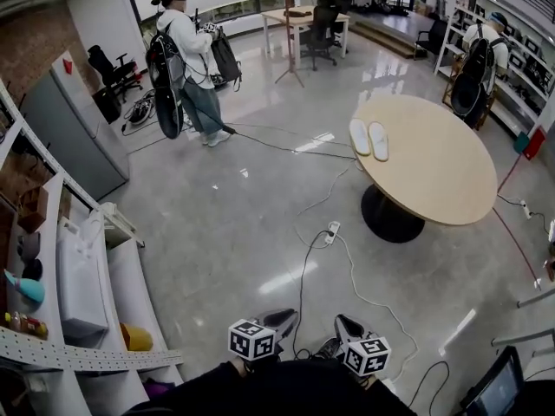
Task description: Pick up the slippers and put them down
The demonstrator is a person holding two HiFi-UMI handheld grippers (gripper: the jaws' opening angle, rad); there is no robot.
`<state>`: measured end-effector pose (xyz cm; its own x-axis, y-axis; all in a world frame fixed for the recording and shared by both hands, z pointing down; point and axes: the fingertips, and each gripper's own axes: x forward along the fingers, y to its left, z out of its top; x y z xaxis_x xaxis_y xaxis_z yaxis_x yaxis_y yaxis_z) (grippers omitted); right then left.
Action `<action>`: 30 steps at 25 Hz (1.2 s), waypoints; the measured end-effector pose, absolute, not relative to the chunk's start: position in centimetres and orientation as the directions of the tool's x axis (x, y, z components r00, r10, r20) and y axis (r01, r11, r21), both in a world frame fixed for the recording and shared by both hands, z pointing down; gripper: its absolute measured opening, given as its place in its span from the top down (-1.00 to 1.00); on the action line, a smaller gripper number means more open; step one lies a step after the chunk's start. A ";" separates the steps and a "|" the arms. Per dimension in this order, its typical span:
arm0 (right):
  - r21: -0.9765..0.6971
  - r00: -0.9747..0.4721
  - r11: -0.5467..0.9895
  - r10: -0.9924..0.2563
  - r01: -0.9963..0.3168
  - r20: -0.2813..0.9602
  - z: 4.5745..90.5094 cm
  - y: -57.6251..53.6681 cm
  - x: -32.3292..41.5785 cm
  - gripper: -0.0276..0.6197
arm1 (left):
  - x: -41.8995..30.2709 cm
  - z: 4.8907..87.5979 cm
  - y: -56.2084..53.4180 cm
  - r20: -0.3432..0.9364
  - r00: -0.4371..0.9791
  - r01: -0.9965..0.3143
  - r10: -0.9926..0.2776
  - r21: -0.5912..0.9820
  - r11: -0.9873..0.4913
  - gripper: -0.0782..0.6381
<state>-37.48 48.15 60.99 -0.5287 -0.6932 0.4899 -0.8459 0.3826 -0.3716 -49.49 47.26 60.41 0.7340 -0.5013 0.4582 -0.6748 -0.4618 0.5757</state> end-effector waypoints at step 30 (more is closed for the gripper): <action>-0.387 -0.298 0.072 -0.769 -0.919 0.565 64.2 28.8 -18.4 0.86 | -31.3 62.4 23.5 0.444 0.837 -0.544 -0.321 0.606 -0.581 0.61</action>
<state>-18.36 28.81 64.21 -0.2976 -0.7694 0.5651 -0.9194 0.0717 -0.3866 -31.35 23.50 62.38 0.8365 -0.3206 0.4444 -0.5442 -0.5807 0.6055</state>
